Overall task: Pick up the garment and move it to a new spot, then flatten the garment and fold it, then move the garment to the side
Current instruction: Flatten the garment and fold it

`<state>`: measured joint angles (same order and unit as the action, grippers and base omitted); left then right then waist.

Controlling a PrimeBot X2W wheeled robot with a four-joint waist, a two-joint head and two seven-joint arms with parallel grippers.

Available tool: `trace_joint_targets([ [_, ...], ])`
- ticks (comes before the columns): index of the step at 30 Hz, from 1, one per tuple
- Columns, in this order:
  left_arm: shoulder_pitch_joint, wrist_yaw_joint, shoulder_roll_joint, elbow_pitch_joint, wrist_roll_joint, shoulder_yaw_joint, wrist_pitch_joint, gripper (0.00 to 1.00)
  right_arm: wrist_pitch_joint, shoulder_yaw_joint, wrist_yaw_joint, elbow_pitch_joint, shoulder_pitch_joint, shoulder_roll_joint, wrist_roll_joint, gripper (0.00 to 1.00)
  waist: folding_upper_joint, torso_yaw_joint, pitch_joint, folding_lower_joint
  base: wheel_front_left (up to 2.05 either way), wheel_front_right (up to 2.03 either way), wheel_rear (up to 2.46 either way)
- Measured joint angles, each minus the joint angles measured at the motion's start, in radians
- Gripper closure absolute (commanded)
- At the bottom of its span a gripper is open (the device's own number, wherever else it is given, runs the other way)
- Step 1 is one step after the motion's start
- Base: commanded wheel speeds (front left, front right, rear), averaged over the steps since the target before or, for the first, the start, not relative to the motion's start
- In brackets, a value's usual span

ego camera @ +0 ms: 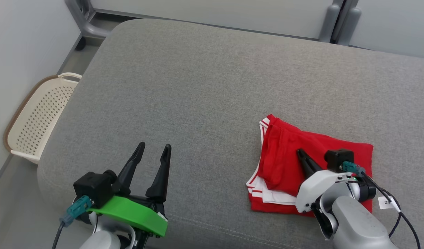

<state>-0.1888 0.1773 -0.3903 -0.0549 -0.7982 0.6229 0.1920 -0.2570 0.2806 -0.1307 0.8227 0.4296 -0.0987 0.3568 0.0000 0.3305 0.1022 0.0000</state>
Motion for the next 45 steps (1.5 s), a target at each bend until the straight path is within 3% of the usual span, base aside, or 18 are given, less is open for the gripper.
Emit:
trace_joint_targets([
  [17, -0.008, -0.003, 0.008, 0.010, 0.000, 0.010, 0.003, 0.00, -0.006, 0.020, 0.000, 0.066, 0.117, 0.045, -0.099, 1.00, 0.0000, 0.076, 0.036, 0.0000, 0.00, 0.00, 0.00],
  [24, -0.010, -0.006, 0.008, 0.010, -0.003, 0.010, 0.003, 0.00, -0.006, 0.089, 0.000, 0.146, 0.176, 0.048, -0.101, 1.00, 0.0000, 0.086, 0.044, 0.0000, 0.00, 0.00, 0.00],
  [29, -0.013, -0.007, 0.008, 0.013, -0.009, 0.008, 0.003, 0.00, -0.006, 0.190, 0.000, 0.156, 0.202, 0.049, -0.037, 1.00, 0.0000, 0.090, 0.052, 0.0000, 0.00, 0.00, 0.00],
  [38, -0.015, -0.001, 0.005, 0.011, -0.011, 0.000, 0.005, 0.00, -0.006, 0.319, 0.000, 0.053, 0.218, 0.050, 0.080, 1.00, 0.0000, 0.065, 0.049, 0.0000, 0.00, 0.00, 0.00],
  [42, -0.011, 0.003, 0.001, 0.005, -0.014, -0.005, 0.012, 0.00, -0.006, 0.270, 0.000, -0.023, 0.208, 0.040, 0.081, 1.00, 0.0000, 0.042, 0.043, 0.0000, 0.00, 0.00, 0.00],
  [45, -0.006, 0.006, 0.000, 0.001, -0.015, -0.007, 0.013, 0.00, -0.006, 0.213, 0.000, -0.070, 0.175, -0.002, 0.084, 1.00, 0.0000, 0.024, 0.037, 0.0000, 0.00, 0.00, 0.00],
])
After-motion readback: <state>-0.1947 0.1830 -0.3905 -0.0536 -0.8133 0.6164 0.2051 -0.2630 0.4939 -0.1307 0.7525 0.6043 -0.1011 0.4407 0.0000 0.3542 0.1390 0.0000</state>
